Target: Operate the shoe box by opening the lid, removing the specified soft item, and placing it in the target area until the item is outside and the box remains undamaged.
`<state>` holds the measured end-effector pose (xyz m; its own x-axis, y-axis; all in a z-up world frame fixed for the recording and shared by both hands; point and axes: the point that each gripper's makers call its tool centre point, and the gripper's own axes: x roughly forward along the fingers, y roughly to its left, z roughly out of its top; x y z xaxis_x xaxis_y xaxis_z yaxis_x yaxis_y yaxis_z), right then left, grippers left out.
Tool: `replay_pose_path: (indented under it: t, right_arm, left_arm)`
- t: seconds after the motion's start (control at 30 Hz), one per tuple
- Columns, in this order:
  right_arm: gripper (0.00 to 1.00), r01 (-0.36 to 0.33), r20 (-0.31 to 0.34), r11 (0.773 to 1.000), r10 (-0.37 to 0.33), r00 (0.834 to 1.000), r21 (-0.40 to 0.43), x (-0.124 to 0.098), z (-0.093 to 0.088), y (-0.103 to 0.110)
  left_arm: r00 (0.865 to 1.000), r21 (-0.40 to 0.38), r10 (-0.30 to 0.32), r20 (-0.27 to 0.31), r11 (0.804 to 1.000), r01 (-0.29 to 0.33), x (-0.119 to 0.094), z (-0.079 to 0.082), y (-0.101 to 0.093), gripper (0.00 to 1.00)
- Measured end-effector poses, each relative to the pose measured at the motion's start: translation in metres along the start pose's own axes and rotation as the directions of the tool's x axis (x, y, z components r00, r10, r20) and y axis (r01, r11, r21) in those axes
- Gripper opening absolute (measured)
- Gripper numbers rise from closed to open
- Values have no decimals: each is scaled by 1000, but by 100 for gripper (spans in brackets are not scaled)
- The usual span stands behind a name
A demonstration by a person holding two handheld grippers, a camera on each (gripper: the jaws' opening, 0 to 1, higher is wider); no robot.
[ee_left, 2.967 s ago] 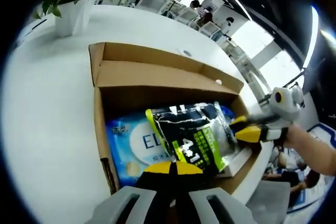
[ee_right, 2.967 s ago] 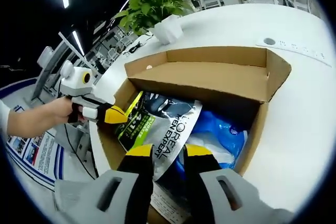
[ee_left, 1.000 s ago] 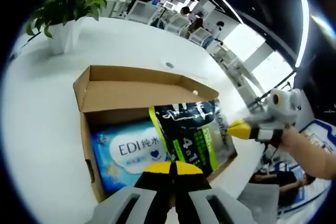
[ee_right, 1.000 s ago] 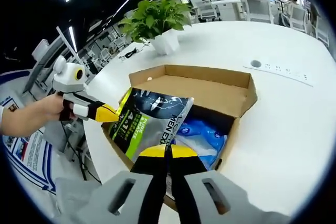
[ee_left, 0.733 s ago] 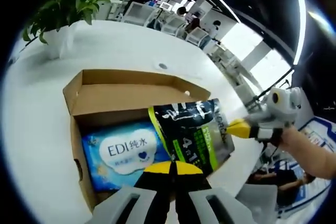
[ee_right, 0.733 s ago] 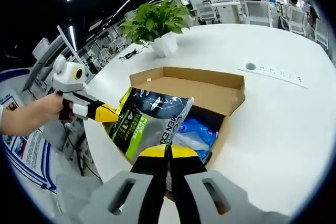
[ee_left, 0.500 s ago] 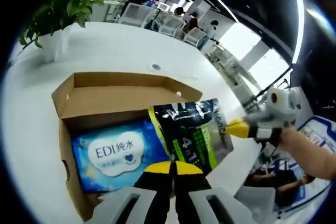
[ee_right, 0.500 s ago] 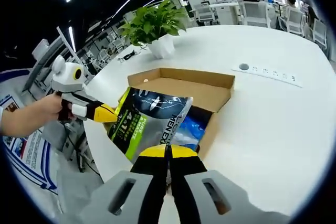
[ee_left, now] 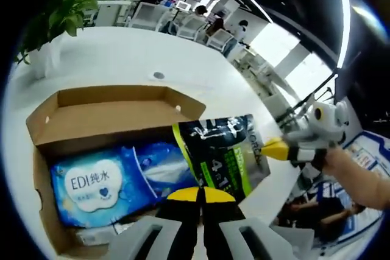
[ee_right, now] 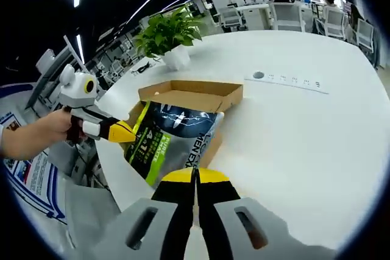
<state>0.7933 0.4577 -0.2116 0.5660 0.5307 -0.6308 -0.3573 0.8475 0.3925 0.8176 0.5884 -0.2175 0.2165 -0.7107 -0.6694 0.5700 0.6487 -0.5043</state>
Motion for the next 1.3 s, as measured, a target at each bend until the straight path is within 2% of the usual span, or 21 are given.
replay_pose_path:
  t: [0.1, 0.27, 0.5, 0.57, 0.87, 1.17, 1.3]
  right_arm:
    - [0, 2, 4, 1000, -2, 1000, 5, -10, -3, -8]
    - [0, -1, 8, 1000, 1, 1000, 10, -20, -6, -19]
    - [0, 0, 8, 1000, 0, 1000, 21, -35, -13, -46]
    - [0, 1, 8, 1000, -2, 1000, 24, -39, -18, -46]
    - [0, 16, 8, 999, -16, 1000, 49, -58, -28, -78]
    - [0, 23, 10, 998, -24, 1000, 65, -69, -31, -107]
    - [0, 27, 7, 997, -28, 1000, 72, -72, -36, -113]
  left_arm:
    - [1000, 3, -3, -5, 1000, 3, 9, 0, -14, 0]
    - [1000, 4, -1, -10, 1000, 1, 19, 4, -25, 0]
    - [1000, 1, 0, -27, 1000, 0, 40, 3, -47, 0]
    - [999, 2, -1, -33, 1000, 1, 45, 3, -51, 0]
    - [998, 18, -11, -60, 1000, 12, 72, 4, -76, 0]
    - [997, 24, -11, -78, 1000, 13, 96, 6, -91, 0]
    - [996, 19, -12, -87, 1000, 14, 107, 7, -95, 0]
